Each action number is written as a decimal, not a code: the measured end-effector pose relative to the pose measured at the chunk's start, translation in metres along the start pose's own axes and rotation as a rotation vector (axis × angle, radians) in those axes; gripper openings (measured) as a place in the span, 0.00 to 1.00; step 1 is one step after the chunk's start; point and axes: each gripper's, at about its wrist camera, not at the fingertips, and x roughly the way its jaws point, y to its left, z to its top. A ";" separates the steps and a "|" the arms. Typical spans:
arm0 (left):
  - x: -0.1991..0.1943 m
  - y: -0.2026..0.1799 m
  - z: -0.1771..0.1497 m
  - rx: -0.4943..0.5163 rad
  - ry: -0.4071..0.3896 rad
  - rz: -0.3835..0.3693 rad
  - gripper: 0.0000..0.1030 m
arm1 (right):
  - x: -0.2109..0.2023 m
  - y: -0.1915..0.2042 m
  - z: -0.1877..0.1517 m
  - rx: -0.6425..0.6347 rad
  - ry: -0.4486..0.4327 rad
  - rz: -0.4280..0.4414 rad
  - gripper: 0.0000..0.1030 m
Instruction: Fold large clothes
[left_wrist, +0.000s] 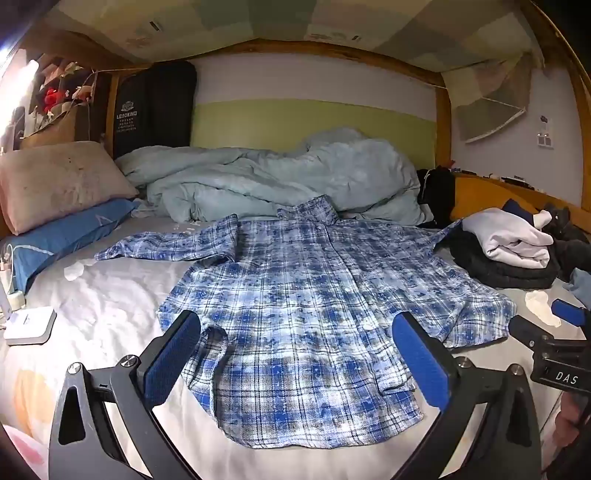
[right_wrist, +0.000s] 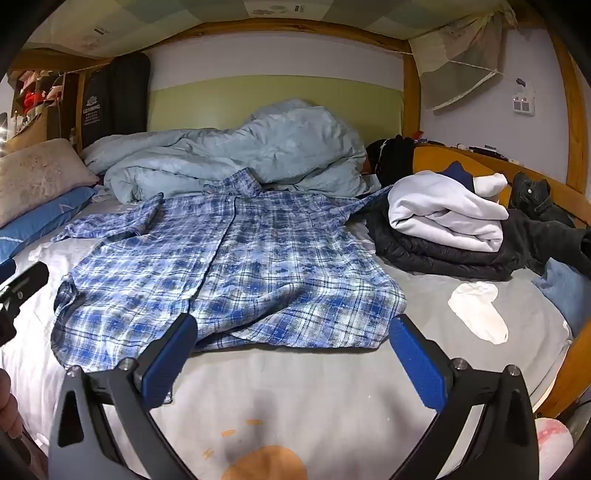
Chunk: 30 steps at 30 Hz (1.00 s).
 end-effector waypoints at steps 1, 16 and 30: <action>0.000 0.000 0.000 -0.007 0.002 0.000 1.00 | 0.000 -0.001 0.000 0.018 0.011 0.009 1.00; 0.005 0.001 -0.003 -0.021 0.038 -0.006 1.00 | 0.001 0.008 -0.003 -0.019 0.009 0.000 1.00; 0.003 0.001 -0.001 -0.014 0.045 -0.007 1.00 | -0.001 0.010 -0.002 -0.043 0.001 0.002 1.00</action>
